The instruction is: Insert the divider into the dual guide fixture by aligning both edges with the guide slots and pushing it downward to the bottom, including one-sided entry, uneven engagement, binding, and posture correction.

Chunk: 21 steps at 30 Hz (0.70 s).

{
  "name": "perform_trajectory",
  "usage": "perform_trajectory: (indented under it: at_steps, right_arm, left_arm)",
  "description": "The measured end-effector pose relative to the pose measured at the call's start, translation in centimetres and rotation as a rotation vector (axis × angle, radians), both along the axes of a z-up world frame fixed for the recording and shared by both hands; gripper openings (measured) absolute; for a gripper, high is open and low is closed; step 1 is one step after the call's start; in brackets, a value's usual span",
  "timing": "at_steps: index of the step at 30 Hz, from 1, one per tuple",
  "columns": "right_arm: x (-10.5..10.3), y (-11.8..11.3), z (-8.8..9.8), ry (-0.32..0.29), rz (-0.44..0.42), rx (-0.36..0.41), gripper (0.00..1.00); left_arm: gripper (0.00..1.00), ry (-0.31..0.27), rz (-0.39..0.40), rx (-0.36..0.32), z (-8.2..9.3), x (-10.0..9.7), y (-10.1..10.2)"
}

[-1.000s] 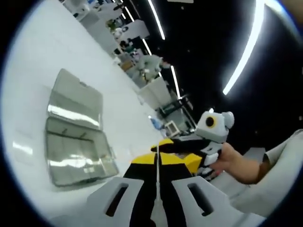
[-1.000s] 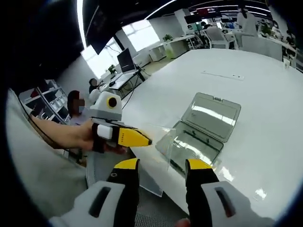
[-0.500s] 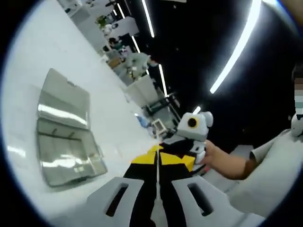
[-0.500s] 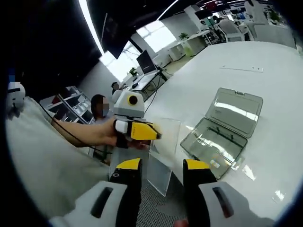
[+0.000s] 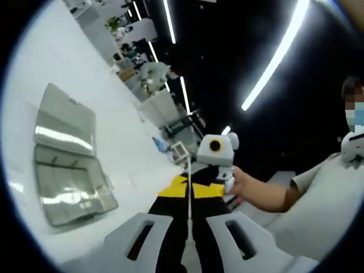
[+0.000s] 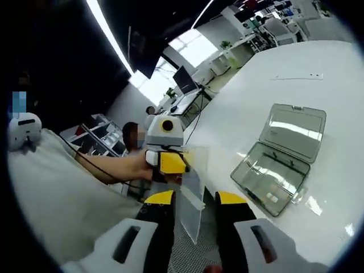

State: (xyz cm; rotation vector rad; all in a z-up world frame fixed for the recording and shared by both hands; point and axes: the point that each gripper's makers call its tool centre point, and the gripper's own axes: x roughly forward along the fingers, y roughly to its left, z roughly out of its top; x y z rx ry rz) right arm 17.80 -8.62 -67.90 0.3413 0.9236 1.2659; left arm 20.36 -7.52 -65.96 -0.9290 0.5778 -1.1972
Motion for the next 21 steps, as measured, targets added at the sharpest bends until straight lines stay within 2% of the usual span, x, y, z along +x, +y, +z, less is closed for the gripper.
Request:
perform_trajectory:
  at_steps: [4, 17, 21]
  right_arm:
    - [-0.15, 0.07, 0.20, 0.028, 0.003, 0.031, 0.18]
    - [-0.93, 0.61, 0.76, 0.100, 0.019, 0.118, 0.13]
    - [-0.95, 0.60, 0.66, 0.110, 0.017, 0.120, 0.12]
  left_arm:
    - [0.00, -0.004, -0.007, 0.000, 0.00, -0.10, -0.09]
    - [0.00, -0.011, -0.025, -0.018, 0.48, -0.48, -0.31]
    - [0.00, -0.012, -0.029, -0.019, 0.48, -0.49, -0.30]
